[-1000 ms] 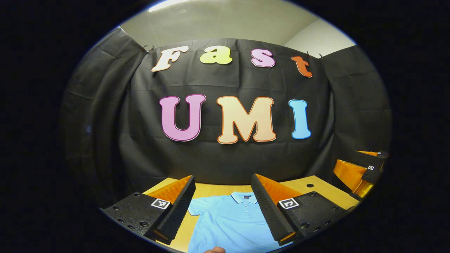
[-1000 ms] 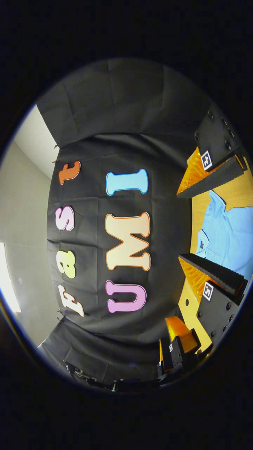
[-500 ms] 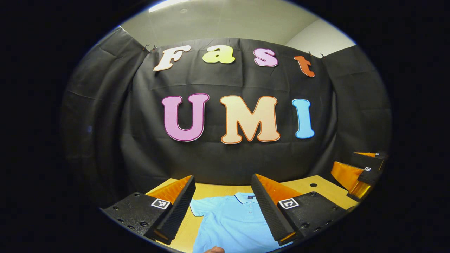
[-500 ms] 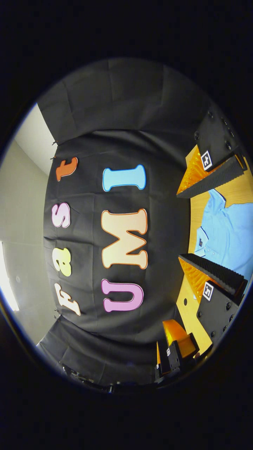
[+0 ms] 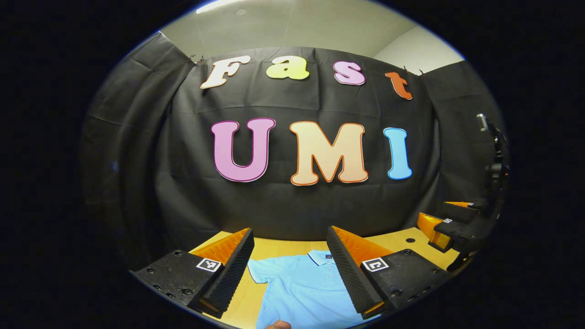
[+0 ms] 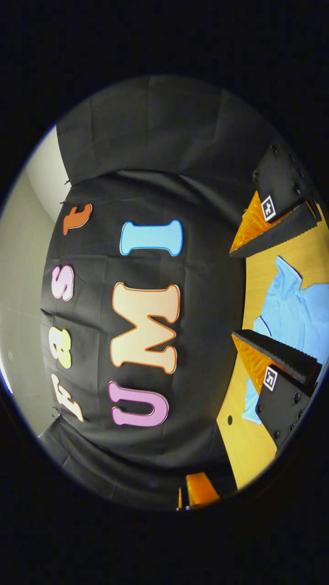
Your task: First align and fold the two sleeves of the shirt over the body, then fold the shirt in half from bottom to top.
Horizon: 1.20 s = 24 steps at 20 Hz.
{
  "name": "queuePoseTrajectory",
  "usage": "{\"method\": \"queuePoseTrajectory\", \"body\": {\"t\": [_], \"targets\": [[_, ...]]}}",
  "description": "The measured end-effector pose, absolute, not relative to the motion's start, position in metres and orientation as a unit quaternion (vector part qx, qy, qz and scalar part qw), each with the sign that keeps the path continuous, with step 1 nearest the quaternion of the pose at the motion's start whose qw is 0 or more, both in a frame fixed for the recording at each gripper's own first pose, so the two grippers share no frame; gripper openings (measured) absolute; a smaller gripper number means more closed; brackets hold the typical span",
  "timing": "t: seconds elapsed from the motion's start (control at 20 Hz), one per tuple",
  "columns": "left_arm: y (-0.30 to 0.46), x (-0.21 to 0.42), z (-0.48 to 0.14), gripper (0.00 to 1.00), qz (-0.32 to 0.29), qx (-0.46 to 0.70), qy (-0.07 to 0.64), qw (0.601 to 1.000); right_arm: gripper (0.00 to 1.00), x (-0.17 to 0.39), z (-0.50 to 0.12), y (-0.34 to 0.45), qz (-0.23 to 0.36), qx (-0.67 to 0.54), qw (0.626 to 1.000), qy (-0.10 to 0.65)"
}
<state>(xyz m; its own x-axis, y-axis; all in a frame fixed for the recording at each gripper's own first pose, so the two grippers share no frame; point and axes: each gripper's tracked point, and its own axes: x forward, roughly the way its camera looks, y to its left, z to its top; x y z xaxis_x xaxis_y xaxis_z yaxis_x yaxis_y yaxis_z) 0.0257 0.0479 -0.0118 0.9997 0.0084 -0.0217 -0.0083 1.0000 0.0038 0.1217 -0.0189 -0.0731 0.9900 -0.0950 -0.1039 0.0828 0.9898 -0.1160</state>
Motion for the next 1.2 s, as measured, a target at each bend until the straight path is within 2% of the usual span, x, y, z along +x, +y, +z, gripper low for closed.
{"method": "queuePoseTrajectory", "body": {"t": [0.6, 0.95, 1.2], "targets": [[0.103, 0.047, -0.026, 0.96, 0.037, 0.021, 0.029, 0.999, 0.99, 0.213, -0.238, -0.087, -0.117, -0.051, 0.971, 0.200], [0.118, 0.057, -0.037, 0.96, 0.050, 0.030, 0.045, 0.997, 0.99, 0.227, -0.330, -0.113, -0.135, -0.019, 0.944, 0.301], [0.118, 0.064, -0.044, 0.96, 0.049, 0.032, 0.054, 0.997, 1.00, 0.226, -0.367, -0.127, -0.151, -0.005, 0.927, 0.342]]}}
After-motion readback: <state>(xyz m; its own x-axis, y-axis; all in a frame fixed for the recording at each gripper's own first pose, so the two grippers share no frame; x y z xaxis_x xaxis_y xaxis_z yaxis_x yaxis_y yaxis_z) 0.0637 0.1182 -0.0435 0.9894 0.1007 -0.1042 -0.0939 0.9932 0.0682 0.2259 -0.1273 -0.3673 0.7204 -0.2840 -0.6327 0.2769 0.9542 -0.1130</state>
